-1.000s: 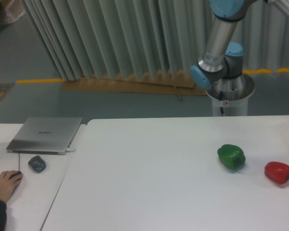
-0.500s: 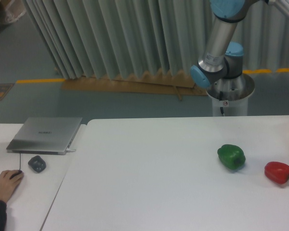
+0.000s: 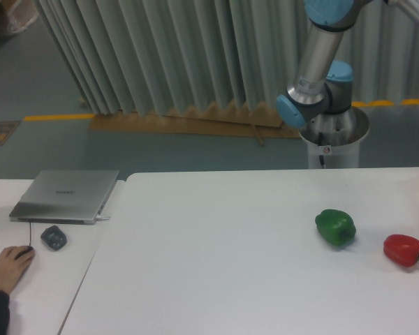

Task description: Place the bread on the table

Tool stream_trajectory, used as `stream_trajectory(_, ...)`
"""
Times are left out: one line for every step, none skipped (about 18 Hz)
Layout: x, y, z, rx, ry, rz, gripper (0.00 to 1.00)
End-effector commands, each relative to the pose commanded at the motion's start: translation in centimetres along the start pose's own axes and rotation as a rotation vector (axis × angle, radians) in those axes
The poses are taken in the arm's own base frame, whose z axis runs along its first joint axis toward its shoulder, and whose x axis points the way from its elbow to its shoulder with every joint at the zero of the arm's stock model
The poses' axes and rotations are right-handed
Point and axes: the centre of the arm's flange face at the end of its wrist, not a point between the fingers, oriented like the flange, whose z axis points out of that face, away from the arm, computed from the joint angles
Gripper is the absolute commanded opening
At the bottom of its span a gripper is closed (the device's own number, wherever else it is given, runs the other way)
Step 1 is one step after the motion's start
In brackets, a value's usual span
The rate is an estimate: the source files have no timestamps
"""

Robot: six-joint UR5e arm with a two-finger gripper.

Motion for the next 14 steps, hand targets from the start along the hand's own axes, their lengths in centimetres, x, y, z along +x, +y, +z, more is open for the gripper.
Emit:
stream_trajectory(0.2, 0.2, -0.6, 0.034, -0.013, -0.008, 0.37)
stream_trajectory(0.5, 0.2, -1.4, 0.065, -0.029, -0.014, 0.37)
stream_trajectory(1.1, 0.7, -2.0, 0.095, -0.045, -0.031, 0.37)
stream_trajectory(1.6, 0.8, -2.7, 0.126, -0.064, -0.045, 0.37)
stream_trajectory(1.9, 0.9, -3.2, 0.163, -0.082, -0.059, 0.37)
stream_trajectory(2.1, 0.9, -3.5, 0.204, -0.101, -0.091, 0.37)
stream_trajectory(2.1, 0.7, -4.0, 0.241, -0.128, -0.142, 0.37)
stream_trajectory(2.0, 0.1, -4.6, 0.279, -0.154, -0.198, 0.37)
stream_trajectory(2.0, -0.3, -5.3, 0.317, -0.177, -0.257, 0.37)
stream_trajectory(1.9, -0.9, -6.2, 0.357, -0.202, -0.316, 0.37)
stream_trajectory(1.9, -1.5, -7.1, 0.393, -0.224, -0.365, 0.37)
stream_trajectory(1.8, -2.2, -7.9, 0.418, -0.235, -0.407, 0.37)
stream_trajectory(1.7, -2.8, -8.5, 0.431, -0.24, -0.44, 0.37)
stream_trajectory(1.6, -4.2, -9.5, 0.431, -0.243, -0.447, 0.37)
